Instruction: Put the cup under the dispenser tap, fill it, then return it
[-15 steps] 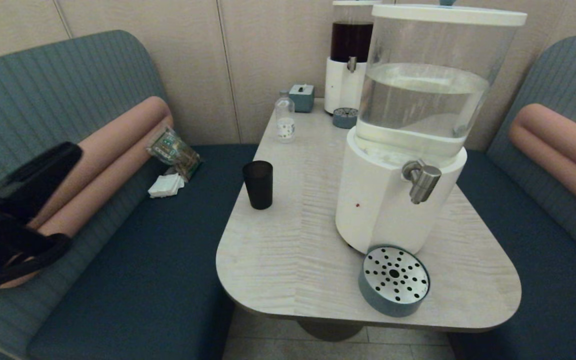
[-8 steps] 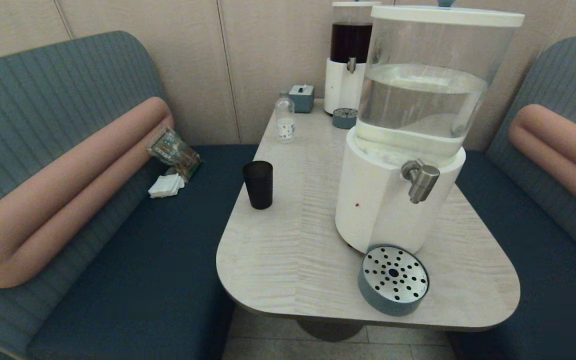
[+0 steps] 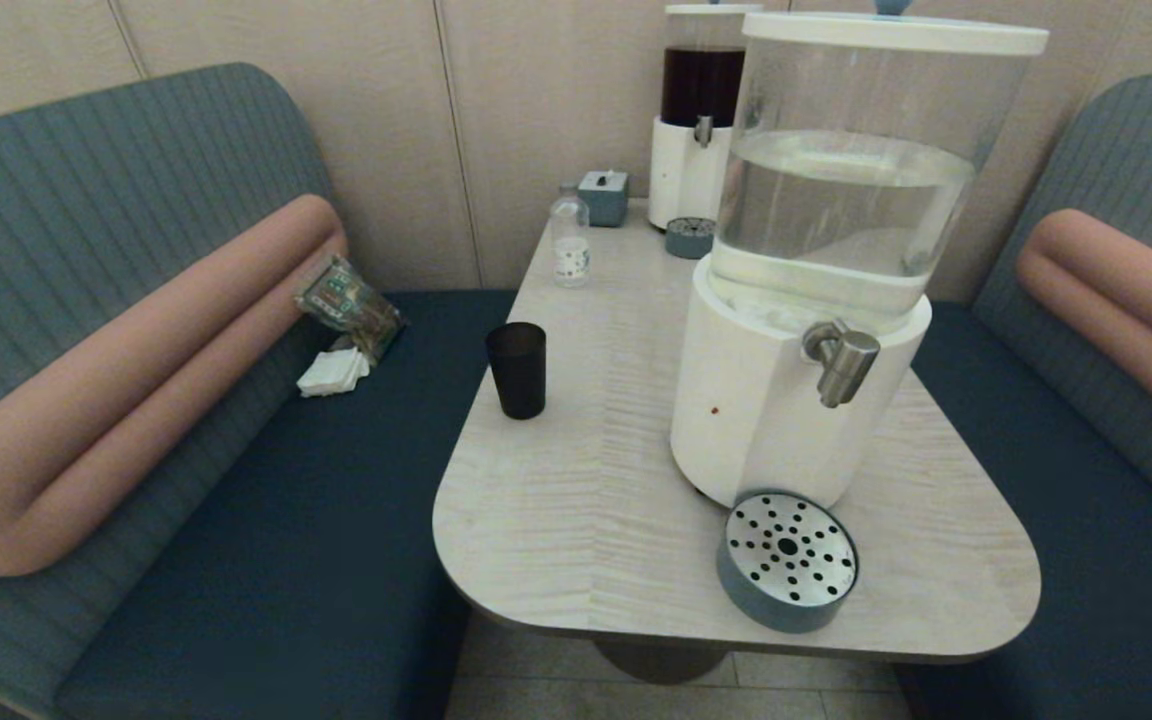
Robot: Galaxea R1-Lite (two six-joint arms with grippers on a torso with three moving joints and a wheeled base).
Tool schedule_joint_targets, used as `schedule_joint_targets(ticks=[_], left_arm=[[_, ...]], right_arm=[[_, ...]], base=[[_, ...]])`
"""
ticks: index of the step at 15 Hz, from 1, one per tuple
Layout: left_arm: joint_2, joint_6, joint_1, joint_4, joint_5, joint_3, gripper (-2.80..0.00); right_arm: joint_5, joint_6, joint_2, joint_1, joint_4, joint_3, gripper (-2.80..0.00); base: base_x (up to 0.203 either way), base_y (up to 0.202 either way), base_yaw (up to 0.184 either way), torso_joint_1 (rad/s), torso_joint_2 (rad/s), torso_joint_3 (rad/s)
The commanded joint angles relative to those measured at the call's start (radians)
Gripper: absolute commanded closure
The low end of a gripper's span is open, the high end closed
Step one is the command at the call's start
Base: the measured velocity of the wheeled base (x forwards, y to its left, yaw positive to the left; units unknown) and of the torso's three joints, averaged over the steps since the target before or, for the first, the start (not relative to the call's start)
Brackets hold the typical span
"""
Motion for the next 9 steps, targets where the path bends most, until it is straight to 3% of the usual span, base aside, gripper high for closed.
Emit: schedule_joint_targets(ticks=[1,9], left_arm=[[-0.005,0.000,0.001,0.077,-0.003,-0.004,0.00],[-0.005,-0.007,-0.001,0.046,0.001,0.006,0.00]], right_arm=[[0.000,-0.001,-0.001,0.000,0.000,0.014,0.00],[-0.001,0.018,-0.001,0.000,0.000,0.014,0.00]], base=[[0.000,0.000,0.000,0.000,0.00,0.000],[0.000,0.000,0.000,0.000,0.00,0.000]])
